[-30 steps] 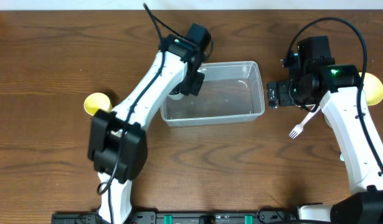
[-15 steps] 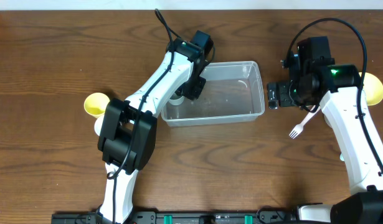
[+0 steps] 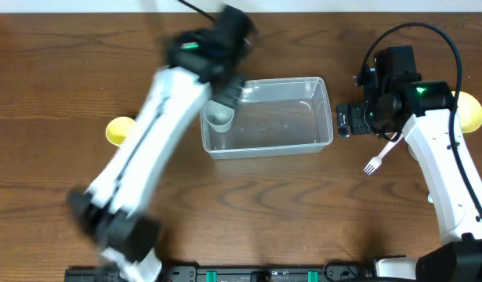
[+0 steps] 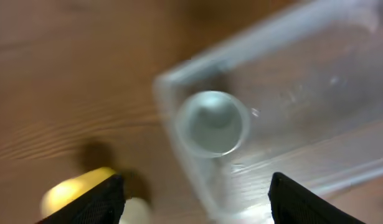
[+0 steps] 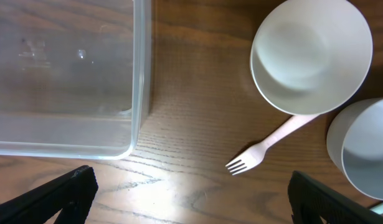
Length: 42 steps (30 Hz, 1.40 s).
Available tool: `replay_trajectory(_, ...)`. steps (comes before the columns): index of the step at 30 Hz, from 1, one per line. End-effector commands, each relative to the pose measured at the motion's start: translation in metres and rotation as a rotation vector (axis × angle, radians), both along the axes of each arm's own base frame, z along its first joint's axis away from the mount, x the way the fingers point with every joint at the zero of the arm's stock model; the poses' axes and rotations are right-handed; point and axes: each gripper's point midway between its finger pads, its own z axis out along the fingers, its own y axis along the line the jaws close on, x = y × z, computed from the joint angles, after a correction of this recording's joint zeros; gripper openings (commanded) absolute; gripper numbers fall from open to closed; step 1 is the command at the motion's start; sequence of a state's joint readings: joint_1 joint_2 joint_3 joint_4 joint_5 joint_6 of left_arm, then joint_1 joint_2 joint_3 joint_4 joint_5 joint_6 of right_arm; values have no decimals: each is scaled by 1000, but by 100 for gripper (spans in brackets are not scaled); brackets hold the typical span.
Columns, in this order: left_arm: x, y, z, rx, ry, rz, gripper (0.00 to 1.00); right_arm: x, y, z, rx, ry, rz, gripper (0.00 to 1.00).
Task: Pack container
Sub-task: 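Release the grey cup and move the left gripper to the yellow cup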
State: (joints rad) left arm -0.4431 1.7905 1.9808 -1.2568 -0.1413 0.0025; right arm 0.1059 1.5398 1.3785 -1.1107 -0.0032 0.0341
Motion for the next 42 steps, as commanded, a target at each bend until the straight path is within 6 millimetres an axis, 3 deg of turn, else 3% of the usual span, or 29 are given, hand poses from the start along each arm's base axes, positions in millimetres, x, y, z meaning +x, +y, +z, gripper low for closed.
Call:
replay_trajectory(1, -8, 74, 37, -5, -78, 250, 75, 3, -2, 5, -6, -15, -15, 99)
replay_trajectory(4, -14, 124, 30, -31, -30, 428, 75, 3, -2, 5, -6, -15, -15, 99)
replay_trajectory(9, -17, 170, -27, -122, 158, 573, 75, 3, -2, 5, -6, -14, -15, 99)
replay_trajectory(15, -20, 180, -107, -188, 372, 634, 74, 3, -2, 5, -6, -15, -15, 99)
replay_trajectory(23, -22, 181, -177, -156, 525, 650, 75, 3, -2, 5, -7, -11, -15, 99)
replay_trajectory(28, -19, 181, -202, -145, 572, 653, 68, 2, -2, 4, -7, -7, -15, 99)
replay_trajectory(30, -19, 181, -206, -145, 579, 654, 59, 1, -3, 4, -8, -5, -15, 99)
replay_trajectory(33, -17, 181, -206, -146, 572, 653, 34, 1, -3, 4, -11, -4, -16, 99)
replay_trajectory(40, -13, 186, -203, -120, 543, 631, 19, 1, -3, 4, -10, -5, -16, 99)
replay_trajectory(42, -11, 188, -201, -107, 536, 618, 9, 1, -3, 4, -10, -5, -16, 99)
